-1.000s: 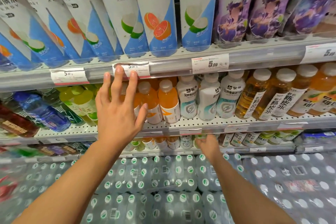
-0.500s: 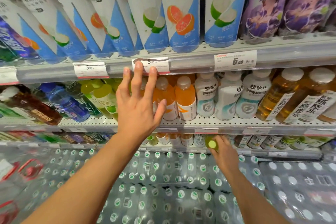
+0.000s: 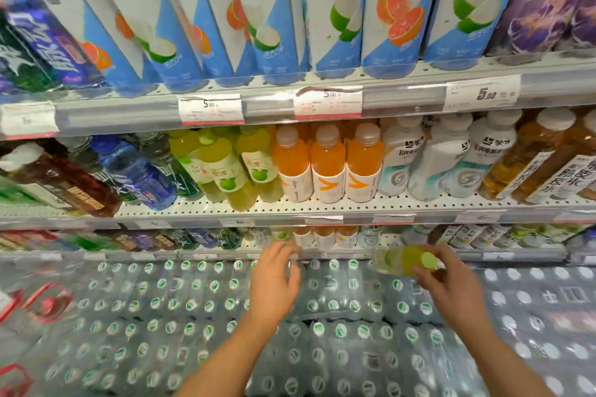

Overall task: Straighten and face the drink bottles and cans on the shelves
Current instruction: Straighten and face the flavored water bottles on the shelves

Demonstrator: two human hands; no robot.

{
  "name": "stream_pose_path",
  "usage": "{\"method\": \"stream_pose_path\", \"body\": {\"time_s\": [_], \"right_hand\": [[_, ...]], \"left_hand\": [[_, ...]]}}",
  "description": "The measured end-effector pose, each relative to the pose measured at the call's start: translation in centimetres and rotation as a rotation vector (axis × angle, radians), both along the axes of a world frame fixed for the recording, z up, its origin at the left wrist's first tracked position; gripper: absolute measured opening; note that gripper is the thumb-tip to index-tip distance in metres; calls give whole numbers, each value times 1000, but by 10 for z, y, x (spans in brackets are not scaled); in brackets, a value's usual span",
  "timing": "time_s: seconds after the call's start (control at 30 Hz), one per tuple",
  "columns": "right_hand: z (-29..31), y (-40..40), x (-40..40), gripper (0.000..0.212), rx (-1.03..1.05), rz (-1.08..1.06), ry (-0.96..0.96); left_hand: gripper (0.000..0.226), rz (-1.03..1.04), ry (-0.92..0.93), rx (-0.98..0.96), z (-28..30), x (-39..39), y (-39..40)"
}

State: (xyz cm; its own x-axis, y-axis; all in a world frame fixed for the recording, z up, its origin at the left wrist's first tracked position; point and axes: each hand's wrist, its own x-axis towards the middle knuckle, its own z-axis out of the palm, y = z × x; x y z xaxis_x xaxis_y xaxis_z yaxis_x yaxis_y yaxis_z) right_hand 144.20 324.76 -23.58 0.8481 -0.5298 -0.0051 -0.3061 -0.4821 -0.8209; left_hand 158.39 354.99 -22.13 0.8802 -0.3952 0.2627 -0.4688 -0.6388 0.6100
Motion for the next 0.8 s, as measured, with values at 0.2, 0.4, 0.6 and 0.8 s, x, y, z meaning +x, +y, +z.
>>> {"method": "stream_pose_path", "body": {"time_s": [0.2, 0.4, 0.6, 0.8], "right_hand": [[19, 37, -21, 29, 50, -11, 57], [37, 74, -35, 31, 30, -18, 70], [49, 100, -38, 28, 4, -25, 89], [54, 126, -17, 27, 0, 11, 110]], "left_hand": [[48, 310, 430, 58, -61, 64, 18], [46, 477, 450, 113, -79, 125, 17], [32, 462, 428, 4, -85, 158, 27], [16, 431, 478, -194, -81, 133, 62]]}}
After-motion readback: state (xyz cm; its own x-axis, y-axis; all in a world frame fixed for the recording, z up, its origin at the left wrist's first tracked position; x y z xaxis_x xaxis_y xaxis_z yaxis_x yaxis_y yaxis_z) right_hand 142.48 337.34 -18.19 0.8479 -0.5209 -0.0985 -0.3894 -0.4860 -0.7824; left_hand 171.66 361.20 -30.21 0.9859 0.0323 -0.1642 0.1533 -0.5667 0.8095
